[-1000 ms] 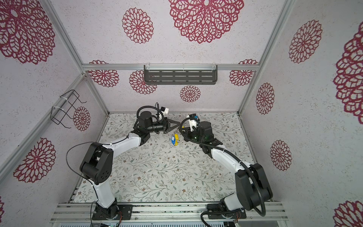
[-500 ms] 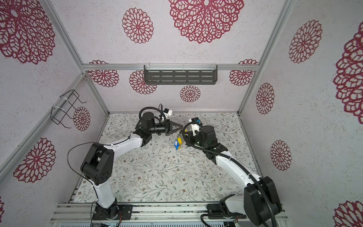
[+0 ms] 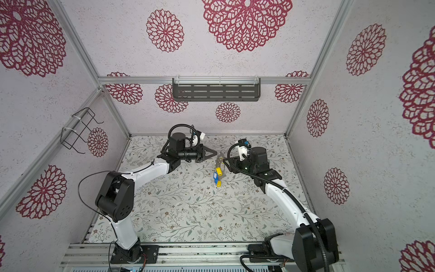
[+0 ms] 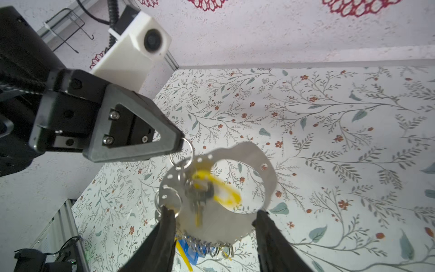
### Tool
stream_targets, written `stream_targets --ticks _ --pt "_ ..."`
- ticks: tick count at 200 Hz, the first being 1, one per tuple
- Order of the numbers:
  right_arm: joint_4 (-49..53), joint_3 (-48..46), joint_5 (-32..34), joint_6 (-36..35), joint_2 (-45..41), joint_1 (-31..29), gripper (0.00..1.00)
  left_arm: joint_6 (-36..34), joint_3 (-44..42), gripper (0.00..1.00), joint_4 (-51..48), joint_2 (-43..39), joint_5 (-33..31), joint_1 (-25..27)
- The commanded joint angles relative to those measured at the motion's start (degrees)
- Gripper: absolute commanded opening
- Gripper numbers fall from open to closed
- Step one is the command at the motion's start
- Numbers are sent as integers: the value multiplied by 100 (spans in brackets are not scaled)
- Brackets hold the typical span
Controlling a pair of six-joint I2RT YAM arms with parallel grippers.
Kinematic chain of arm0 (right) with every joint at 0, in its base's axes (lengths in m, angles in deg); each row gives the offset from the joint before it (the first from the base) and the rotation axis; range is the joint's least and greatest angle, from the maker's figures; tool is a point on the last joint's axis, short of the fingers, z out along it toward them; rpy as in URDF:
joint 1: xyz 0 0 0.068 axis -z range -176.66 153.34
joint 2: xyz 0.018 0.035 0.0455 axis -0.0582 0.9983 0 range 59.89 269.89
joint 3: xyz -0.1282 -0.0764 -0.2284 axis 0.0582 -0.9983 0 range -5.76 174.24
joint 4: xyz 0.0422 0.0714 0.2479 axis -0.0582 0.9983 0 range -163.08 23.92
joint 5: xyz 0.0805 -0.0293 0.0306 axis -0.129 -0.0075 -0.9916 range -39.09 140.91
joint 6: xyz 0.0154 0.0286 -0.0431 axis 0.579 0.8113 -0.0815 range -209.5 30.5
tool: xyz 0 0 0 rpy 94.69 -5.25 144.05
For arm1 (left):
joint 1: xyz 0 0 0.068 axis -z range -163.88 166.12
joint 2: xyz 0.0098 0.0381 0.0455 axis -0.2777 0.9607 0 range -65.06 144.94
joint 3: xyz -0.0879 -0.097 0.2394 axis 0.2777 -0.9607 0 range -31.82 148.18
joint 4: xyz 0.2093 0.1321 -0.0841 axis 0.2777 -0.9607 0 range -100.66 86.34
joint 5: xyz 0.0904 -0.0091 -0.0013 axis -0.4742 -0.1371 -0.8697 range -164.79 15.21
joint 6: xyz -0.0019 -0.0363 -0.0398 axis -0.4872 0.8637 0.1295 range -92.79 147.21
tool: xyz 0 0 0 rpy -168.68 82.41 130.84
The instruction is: Remove the keys from the keyring
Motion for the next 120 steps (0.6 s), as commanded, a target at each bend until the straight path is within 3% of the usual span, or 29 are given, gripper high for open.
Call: stream_targets --ticks 1,71,120 --pt "-361 -204 235 -60 -201 -50 58 39 204 0 158 -172 -4 -34" --pt "-1210 -534 1184 -263 -145 -273 52 149 325 0 230 -131 71 -25" --pt "-1696 -449 619 542 -428 133 34 122 308 0 219 -146 121 -26"
